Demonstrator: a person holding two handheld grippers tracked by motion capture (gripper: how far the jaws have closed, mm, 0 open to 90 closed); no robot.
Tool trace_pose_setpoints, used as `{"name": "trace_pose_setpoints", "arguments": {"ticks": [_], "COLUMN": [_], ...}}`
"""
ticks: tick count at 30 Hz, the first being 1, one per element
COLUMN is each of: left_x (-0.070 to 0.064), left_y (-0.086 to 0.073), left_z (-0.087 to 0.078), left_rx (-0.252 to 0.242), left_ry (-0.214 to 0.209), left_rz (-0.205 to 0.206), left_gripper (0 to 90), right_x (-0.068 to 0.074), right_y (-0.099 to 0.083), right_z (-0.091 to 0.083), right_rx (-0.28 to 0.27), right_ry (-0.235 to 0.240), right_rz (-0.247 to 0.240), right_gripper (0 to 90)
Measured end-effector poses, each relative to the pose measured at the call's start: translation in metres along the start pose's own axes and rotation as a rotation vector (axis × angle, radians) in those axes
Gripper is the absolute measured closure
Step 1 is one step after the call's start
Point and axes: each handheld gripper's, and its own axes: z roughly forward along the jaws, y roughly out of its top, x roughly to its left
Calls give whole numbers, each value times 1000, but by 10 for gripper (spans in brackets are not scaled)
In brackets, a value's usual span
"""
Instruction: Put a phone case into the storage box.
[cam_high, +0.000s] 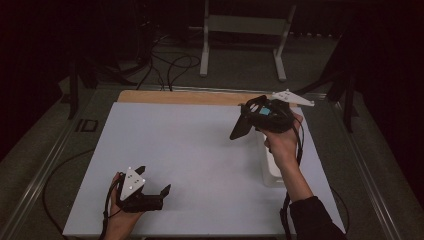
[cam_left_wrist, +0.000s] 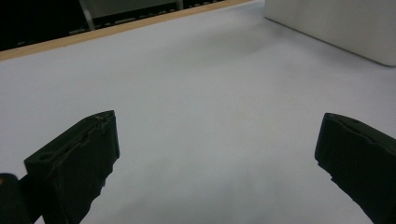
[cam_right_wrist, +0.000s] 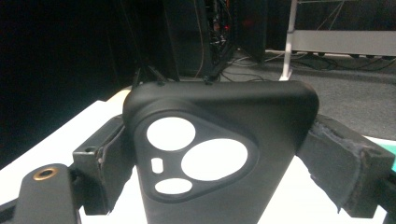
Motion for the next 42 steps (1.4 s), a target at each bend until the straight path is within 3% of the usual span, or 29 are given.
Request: {"name": "trace_pose_setpoints", "arguments": {"ticks": [26,42], "left_x": [-1,0], "left_y": [0,0], "left_z": [1,1], "left_rx": [2,4], "left_ry": [-3,-3], "left_rz": [2,2], "left_gripper": [2,2], "right_x": [-14,-32], "right_y": [6,6], "right_z": [5,9], "right_rx": [4,5], "right_ry": [-55,-119], "right_rz": [-4,14], "right_gripper": [144,145]}}
